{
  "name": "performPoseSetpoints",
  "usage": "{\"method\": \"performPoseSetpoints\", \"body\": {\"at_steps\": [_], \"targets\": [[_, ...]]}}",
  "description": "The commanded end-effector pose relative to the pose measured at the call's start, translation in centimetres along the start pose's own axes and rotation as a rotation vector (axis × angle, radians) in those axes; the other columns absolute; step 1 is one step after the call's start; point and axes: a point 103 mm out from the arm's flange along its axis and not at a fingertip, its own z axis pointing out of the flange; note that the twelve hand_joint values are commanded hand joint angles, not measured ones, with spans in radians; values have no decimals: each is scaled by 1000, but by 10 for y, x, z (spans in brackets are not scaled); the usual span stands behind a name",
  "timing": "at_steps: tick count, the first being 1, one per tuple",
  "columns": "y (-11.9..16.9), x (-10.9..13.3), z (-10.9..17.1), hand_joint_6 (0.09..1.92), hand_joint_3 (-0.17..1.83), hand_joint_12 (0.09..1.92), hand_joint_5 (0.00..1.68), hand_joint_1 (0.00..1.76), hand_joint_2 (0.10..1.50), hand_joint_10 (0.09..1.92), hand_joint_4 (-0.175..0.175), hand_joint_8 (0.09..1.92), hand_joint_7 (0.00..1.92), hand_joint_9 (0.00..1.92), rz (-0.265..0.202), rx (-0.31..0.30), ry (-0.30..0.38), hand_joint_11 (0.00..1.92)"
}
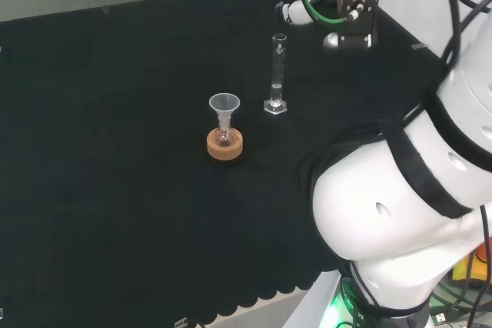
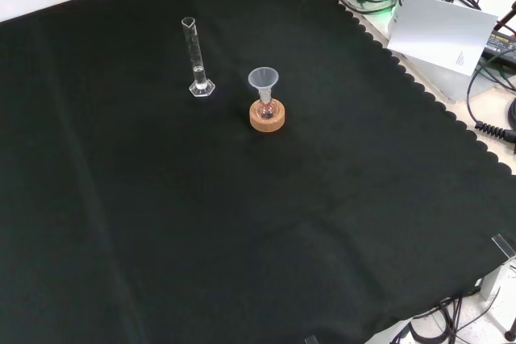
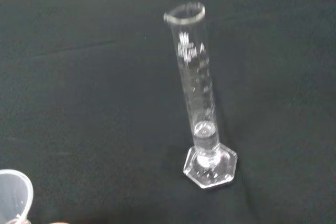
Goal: Pick up the graduated cylinder.
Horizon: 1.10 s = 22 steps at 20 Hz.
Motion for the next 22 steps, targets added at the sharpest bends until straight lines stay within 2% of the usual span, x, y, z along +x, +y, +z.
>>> {"method": "performPoseSetpoints", "body": {"at_steps": [1,12,15,18,22], "targets": [[25,-15,30,87,229,1405,377,519,1022,708,-55,690,113,319,-12,-33,76,88],[32,-31,59,87,238,1400,334,561,981,689,-49,639,8,236,-18,-30,141,52],[33,-35,64,87,264,1394,340,592,941,693,-49,674,133,364,-34,-59,161,85],[35,-37,71,87,289,1390,363,625,908,678,-52,691,202,435,-48,-44,196,118],[38,-39,81,87,320,1394,365,671,859,670,-51,672,143,368,-48,-12,246,102]]}}
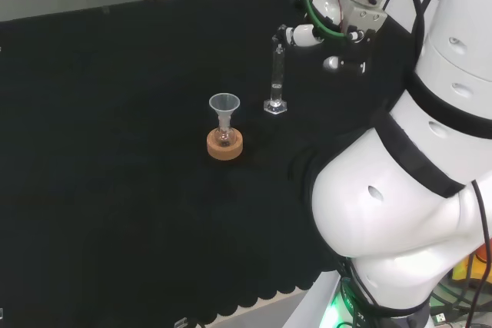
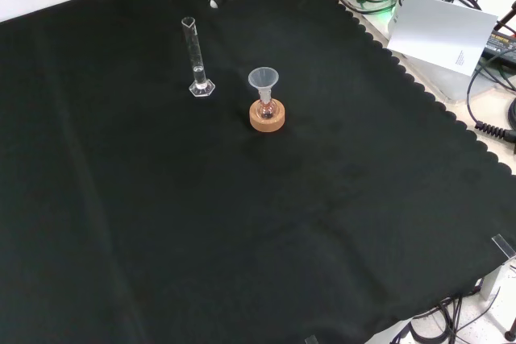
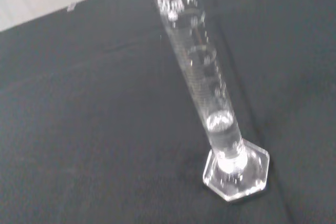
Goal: Pick up the graduated cylinder.
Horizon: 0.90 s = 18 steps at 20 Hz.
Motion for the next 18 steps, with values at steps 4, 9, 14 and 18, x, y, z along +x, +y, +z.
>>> {"method": "performPoseSetpoints", "body": {"at_steps": [4,9,14,18], "targets": [[3,-17,41,87,395,1410,350,757,788,691,-49,666,95,316,5,67,145,53],[4,-22,51,87,452,1418,347,787,753,689,-48,657,72,263,10,87,151,12],[2,-28,57,87,491,1422,352,793,733,701,-49,660,90,267,4,79,171,7],[0,-33,64,87,515,1412,370,803,716,697,-52,667,124,301,-21,66,225,34]]}}
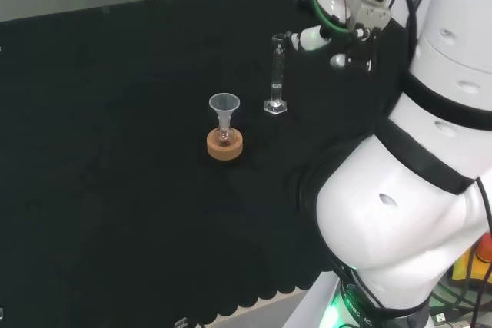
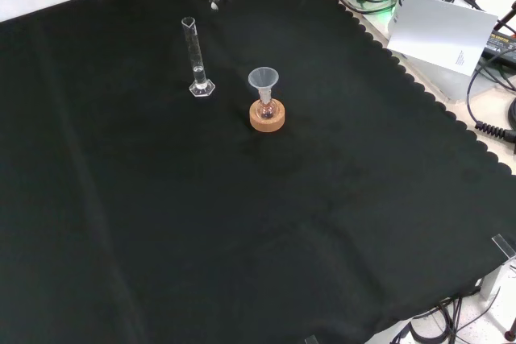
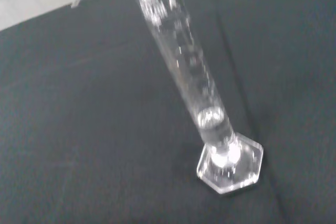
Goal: Pick up the graduated cylinder.
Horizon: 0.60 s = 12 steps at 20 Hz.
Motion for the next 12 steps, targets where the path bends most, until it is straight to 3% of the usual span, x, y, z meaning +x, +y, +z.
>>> {"method": "performPoseSetpoints", "body": {"at_steps": [1,12], "targets": [[-1,-21,57,87,519,1411,375,807,711,696,-52,668,131,307,-21,15,200,42],[5,-32,84,87,575,1383,406,874,656,663,-52,666,198,397,-63,3,334,96]]}}
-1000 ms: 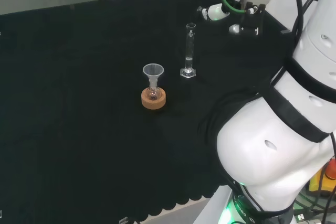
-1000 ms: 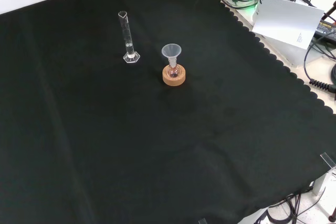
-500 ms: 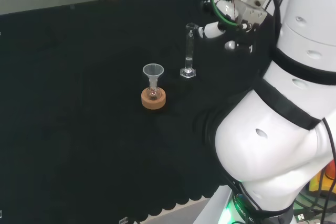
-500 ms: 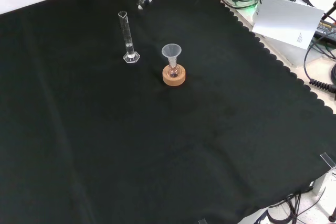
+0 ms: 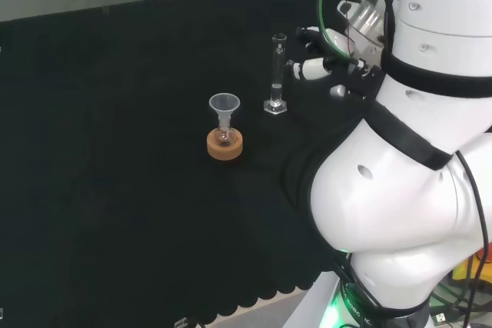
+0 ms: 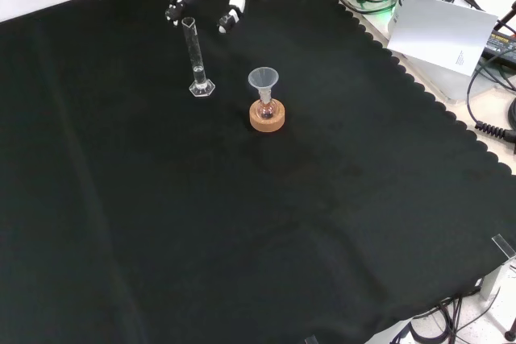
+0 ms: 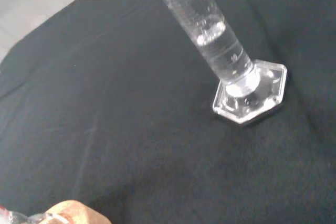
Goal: Pick up the graduated cylinder.
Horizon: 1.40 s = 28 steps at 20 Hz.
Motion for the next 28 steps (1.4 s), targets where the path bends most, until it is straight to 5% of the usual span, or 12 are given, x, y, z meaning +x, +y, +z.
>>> {"method": "performPoseSetpoints", "body": {"at_steps": [1,11,28], "targets": [[12,-4,17,87,578,1382,411,883,652,661,-52,667,202,401,-51,-24,118,97],[28,-3,35,87,642,1362,493,949,609,625,-52,661,277,473,-132,-16,222,159],[43,6,59,141,708,1324,632,1068,593,584,-42,646,396,577,-179,-101,400,245]]}}
